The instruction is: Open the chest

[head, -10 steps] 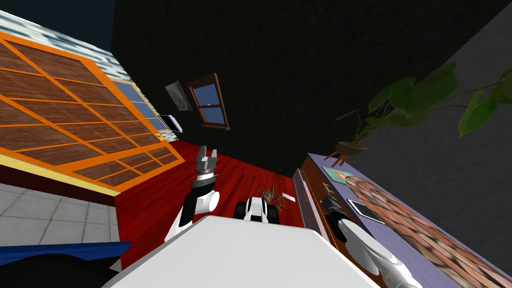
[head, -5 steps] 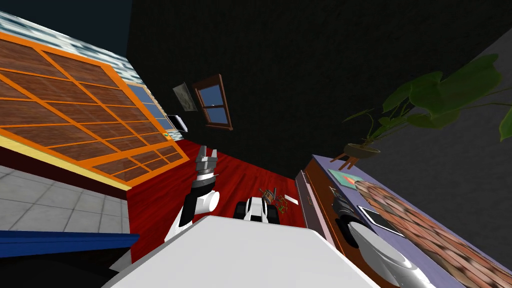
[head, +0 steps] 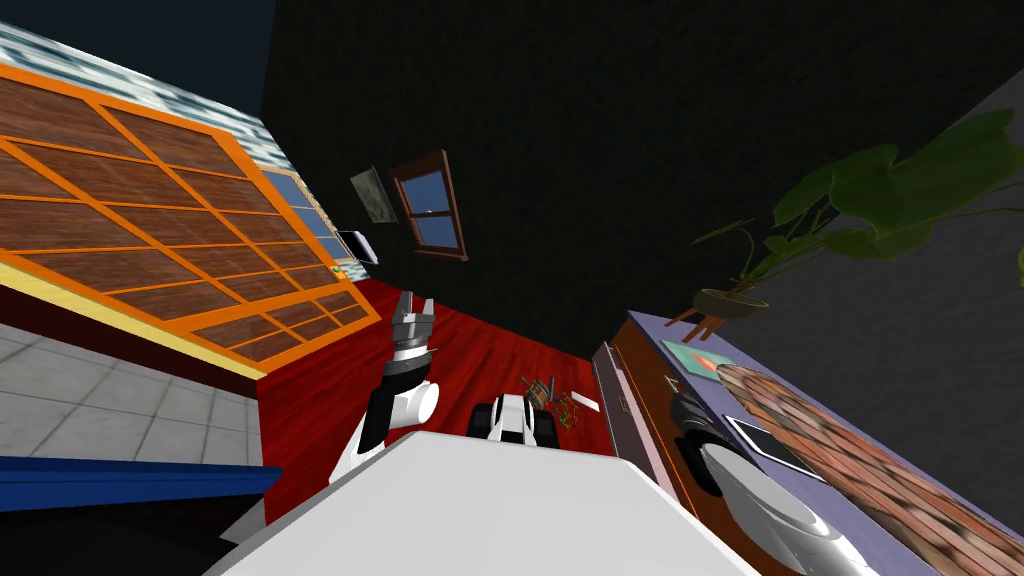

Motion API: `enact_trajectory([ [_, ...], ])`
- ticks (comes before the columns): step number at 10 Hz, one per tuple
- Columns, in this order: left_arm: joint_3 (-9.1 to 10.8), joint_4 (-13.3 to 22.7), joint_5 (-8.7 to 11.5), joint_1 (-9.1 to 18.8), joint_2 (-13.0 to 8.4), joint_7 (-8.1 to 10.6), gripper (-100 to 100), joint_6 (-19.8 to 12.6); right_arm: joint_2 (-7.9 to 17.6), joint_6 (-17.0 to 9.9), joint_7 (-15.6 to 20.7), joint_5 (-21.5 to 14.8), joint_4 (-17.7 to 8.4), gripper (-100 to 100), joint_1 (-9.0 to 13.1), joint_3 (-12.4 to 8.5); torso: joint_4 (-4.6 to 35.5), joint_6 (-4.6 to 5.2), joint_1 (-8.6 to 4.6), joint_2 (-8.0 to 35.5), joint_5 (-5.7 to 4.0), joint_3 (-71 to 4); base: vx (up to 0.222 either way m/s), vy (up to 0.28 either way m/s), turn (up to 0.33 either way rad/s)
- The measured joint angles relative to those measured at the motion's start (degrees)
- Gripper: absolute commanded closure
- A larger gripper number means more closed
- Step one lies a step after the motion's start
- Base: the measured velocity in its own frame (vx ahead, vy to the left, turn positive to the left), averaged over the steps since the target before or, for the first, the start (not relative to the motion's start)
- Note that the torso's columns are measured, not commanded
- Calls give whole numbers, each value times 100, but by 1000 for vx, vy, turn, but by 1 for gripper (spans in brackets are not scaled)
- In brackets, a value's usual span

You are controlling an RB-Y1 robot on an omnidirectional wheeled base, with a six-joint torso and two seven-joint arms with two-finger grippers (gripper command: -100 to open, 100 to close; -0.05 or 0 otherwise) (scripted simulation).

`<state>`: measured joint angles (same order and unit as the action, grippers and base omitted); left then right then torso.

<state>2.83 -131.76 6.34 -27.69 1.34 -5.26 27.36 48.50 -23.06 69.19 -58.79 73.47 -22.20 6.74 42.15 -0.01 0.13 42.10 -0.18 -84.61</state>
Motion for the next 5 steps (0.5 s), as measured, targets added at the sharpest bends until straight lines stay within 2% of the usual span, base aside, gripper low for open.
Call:
enact_trajectory([
  [3, 0, -1, 0, -1, 0, 0, 0, 0, 38, 38, 2, 47, 1, 100, -36, -9, 11, 0, -8, 12, 19, 0, 64, 186, 4],
  [4, 0, 0, 0, 0, 0, 0, 0, 0, 57, 47, 5, 64, 5, 100, -42, -16, 15, 1, -9, 22, 19, 7, 27, 95, -5],
  [5, 1, -1, 0, 0, -1, 0, 0, 0, 57, 50, 6, 66, 7, -100, -42, -15, 18, 2, -43, 34, 12, 14, -13, -65, -50],
])
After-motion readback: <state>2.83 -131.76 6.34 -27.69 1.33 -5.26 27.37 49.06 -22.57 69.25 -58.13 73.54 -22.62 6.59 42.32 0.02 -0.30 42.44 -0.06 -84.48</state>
